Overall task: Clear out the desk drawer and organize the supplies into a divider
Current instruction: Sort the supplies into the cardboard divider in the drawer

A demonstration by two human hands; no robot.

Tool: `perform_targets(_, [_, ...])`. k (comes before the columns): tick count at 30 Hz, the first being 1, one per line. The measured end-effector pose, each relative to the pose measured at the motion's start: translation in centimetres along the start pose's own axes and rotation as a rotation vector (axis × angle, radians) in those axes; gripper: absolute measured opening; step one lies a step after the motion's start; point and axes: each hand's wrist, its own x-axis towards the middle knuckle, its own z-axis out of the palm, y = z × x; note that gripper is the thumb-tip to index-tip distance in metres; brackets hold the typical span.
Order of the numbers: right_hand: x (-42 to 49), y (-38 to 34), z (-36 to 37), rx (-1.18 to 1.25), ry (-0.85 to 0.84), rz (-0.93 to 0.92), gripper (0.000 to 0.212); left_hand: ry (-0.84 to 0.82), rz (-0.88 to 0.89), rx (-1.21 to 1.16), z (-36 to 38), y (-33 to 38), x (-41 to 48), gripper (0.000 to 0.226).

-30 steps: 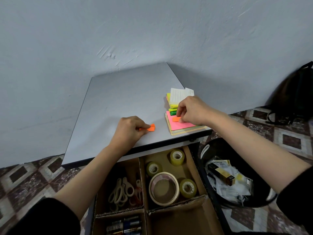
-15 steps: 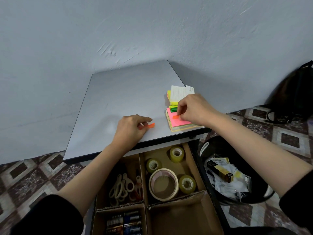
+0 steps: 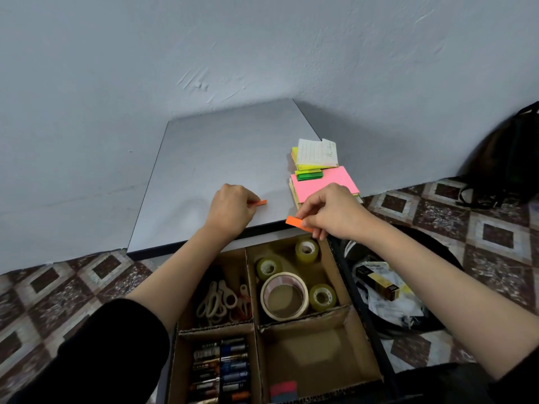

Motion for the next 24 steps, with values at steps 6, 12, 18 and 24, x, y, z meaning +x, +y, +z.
perform_targets(6, [-2.6,1.4,1.5,0.152,-0.193,0.059,0.014,0.039,-0.04,-0.116,-1.8,1.6,-1.7,0.021])
perform_targets(12, [-5.0,4.8,5.4,0.121,-0.346,0.124,0.016,-0.276,-0.049,-0.578,-1.8,1.1,-11.1,0.022])
perform_targets(18, [-7.7,7.4,9.9,-0.019,-0.529,0.202,0.016,-0.367,-0.288,-0.625,2.2,-2.6,-16.6,0.021])
perform_targets(24, [-7.8,9.8,14.1,-0.32,-0.439,0.114,0.02,-0.372,-0.314,-0.646,3.7,-3.8,-17.2,0.021])
